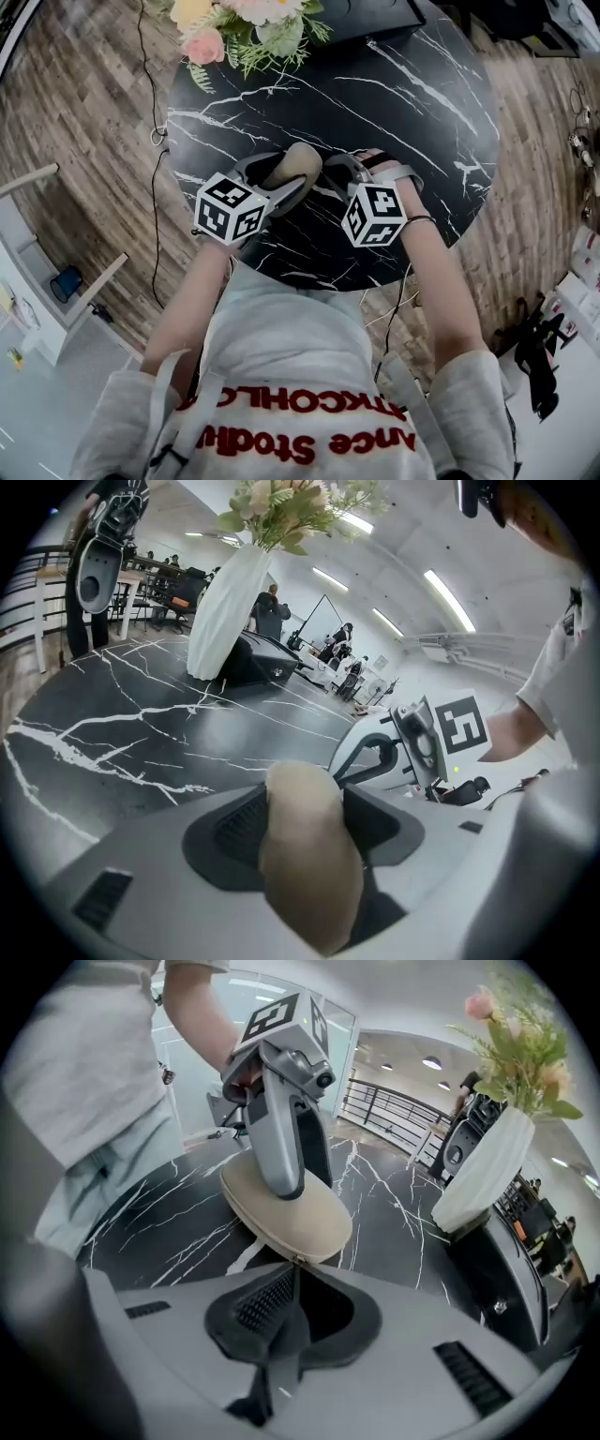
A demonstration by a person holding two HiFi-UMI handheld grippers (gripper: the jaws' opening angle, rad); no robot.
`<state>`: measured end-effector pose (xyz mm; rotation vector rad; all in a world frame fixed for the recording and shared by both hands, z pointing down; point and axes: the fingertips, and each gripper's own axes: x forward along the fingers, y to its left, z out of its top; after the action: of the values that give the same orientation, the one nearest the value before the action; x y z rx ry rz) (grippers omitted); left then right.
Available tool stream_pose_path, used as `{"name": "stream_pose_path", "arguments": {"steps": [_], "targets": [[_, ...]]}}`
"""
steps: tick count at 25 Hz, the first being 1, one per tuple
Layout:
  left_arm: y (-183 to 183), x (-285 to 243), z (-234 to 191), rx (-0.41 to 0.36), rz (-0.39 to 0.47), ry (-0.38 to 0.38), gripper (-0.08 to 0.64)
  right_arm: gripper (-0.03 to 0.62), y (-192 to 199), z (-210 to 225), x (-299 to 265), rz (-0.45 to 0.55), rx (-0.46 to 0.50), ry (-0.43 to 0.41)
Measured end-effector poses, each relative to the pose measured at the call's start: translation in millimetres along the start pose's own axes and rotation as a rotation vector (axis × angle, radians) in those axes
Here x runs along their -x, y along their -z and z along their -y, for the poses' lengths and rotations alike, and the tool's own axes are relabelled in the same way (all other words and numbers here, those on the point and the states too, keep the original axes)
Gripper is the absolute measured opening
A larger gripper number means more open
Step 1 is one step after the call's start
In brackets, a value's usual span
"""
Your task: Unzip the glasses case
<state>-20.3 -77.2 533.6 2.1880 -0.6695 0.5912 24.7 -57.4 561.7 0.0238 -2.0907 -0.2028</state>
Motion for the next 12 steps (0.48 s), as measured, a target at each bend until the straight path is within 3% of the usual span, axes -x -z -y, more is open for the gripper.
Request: {"name": "stream_pose_path", "arguments": {"steps": [12], "targets": [[0.2, 0.6, -0.2, 0.004, 0.009, -0.004, 0.259, 0.038, -5.2, -5.0, 0.5, 0.105, -0.308, 0.045]]}}
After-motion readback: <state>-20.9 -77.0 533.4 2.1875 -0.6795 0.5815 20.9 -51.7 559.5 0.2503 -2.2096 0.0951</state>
